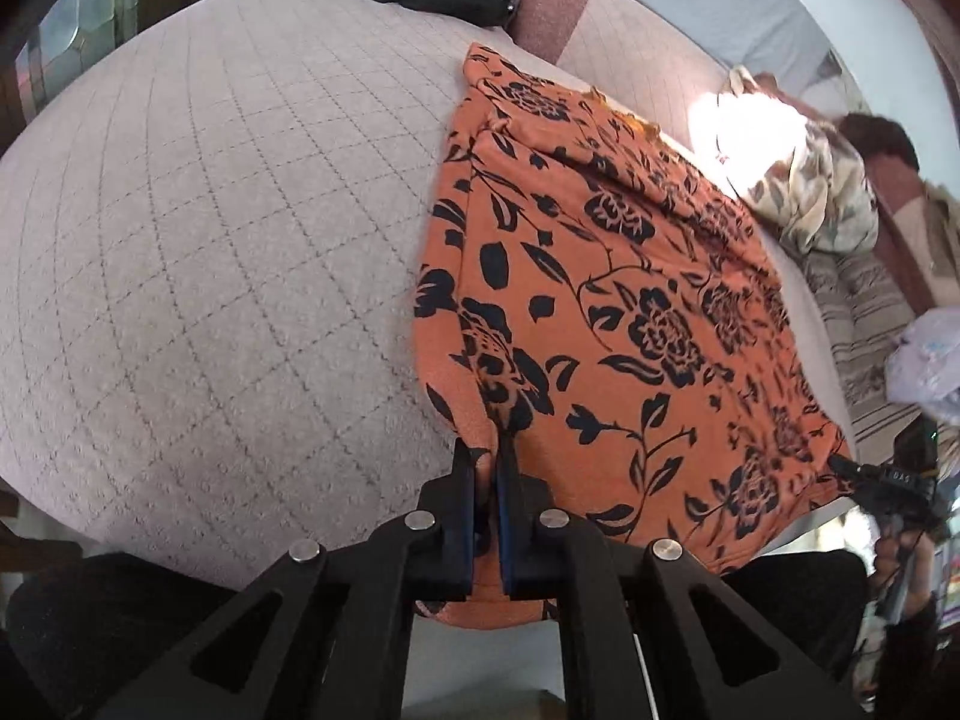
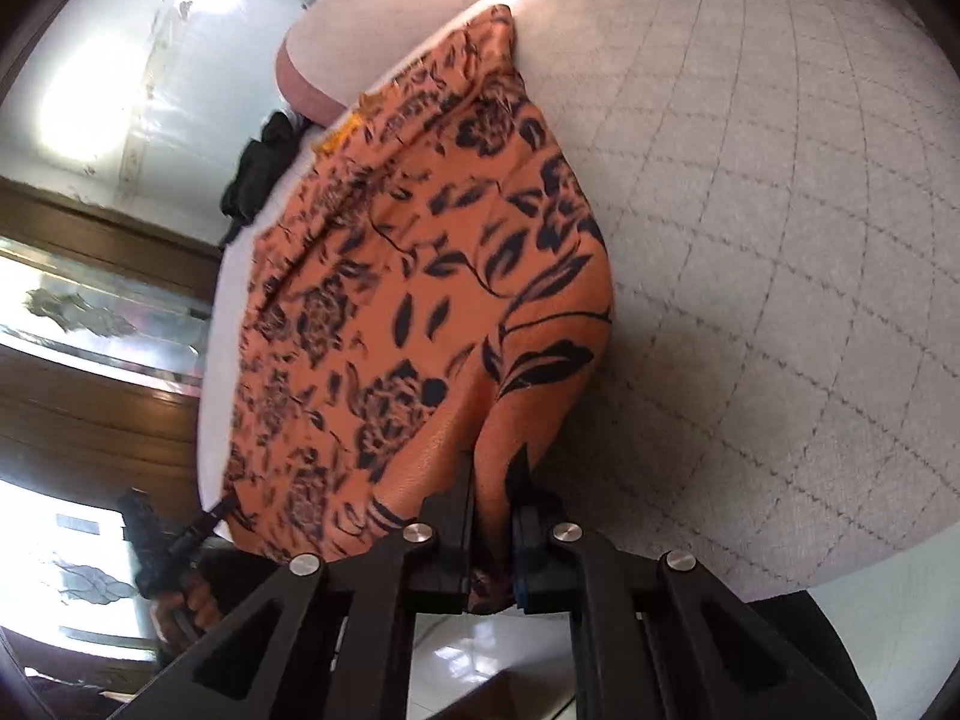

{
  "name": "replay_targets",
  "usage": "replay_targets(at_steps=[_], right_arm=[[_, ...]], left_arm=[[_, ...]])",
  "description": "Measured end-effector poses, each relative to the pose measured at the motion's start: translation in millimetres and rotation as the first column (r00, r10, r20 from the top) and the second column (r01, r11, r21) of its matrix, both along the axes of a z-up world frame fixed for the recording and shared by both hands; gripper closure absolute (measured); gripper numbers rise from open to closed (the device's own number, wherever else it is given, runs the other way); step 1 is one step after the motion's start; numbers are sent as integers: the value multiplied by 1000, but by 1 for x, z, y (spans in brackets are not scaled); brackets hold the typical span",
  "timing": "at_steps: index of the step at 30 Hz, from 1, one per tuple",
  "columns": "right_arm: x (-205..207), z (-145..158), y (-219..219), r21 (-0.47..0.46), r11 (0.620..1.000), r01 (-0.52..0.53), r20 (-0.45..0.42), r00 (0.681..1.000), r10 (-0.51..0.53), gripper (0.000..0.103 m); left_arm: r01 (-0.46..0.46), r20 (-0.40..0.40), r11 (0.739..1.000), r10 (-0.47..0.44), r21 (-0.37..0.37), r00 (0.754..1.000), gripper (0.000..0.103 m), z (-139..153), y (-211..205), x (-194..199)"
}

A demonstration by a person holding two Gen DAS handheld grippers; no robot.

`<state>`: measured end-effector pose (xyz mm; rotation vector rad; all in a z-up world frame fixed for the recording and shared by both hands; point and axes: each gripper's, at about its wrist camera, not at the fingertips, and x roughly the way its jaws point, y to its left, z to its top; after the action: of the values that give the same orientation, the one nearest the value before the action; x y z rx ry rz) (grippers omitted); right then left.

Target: Fold small clothes

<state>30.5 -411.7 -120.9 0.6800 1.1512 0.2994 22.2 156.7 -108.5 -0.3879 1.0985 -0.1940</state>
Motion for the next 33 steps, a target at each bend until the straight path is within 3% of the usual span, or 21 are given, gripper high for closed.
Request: replay_targets(at_steps=[5,9,11,13,14,15,16,17,18,21,24,28,31,33], right_arm=[[26,31,-15,114,993,22,93,995,-33,94],[97,79,-28,206,978,32,249,965,-84,94],[147,102,-31,200,979,34,326,940,-99,93],[208,103,-38,242,967,78,323,933,-157,90],[237,97,-38,222,970,97,328,930,-168,89],[261,87,-36,201,974,105,327,930,-168,73],[285,70,-32,148,982,115,299,942,-155,30],[295,52,-29,72,981,178,249,949,-191,13],[295,36,-28,20,968,252,209,945,-250,11],[265,4,-19,93,964,251,162,951,-263,11],[218,7,-4,33,980,198,210,957,-200,11],[154,1,11,107,966,235,182,951,-251,11],[152,-21,11,207,936,286,79,948,-307,12],[164,-32,11,240,908,343,53,930,-365,13]], left_arm=[[40,116,999,-37,-27,993,98,51,2,34],[34,285,996,-11,-76,959,97,111,6,117],[16,315,997,8,-71,949,96,122,3,176],[-46,323,998,55,-33,945,92,117,-1,230],[-97,334,995,89,8,938,73,107,-4,257],[-135,322,989,110,55,940,29,91,-6,283],[-172,260,980,141,103,955,16,73,-7,305],[-220,197,964,189,149,962,14,54,-6,322],[-219,172,965,193,147,966,15,43,-4,330],[-257,206,965,241,55,949,15,38,15,305],[-244,229,970,234,18,945,15,41,23,253],[-214,220,975,221,-57,950,14,33,11,184],[-219,145,971,232,-101,962,15,11,-13,172],[-220,103,972,228,-85,968,15,0,-30,181]])
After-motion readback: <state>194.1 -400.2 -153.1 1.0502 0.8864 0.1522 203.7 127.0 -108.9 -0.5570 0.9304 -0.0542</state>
